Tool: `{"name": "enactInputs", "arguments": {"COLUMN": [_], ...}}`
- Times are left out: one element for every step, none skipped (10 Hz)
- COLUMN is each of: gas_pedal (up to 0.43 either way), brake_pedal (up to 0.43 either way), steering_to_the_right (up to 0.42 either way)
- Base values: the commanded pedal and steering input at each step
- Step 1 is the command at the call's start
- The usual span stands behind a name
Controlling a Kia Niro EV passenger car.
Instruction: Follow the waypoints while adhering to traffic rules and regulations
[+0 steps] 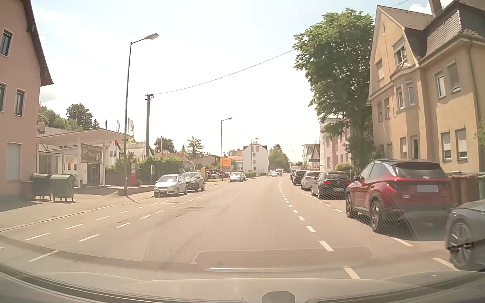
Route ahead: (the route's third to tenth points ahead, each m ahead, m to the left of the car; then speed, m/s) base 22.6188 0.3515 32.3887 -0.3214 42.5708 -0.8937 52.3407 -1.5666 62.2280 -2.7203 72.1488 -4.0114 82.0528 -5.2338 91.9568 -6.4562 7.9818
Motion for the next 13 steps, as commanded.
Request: {"name": "enactInputs", "arguments": {"gas_pedal": [0.079, 0.079, 0.079, 0.079, 0.079, 0.079, 0.079, 0.079, 0.079, 0.079, 0.079, 0.079, 0.079], "brake_pedal": [0.0, 0.0, 0.0, 0.0, 0.0, 0.0, 0.0, 0.0, 0.0, 0.0, 0.0, 0.0, 0.0], "steering_to_the_right": [0.005, 0.006, 0.006, 0.006, 0.006, 0.006, 0.008, 0.009, 0.009, 0.009, 0.009, 0.009, 0.009]}}
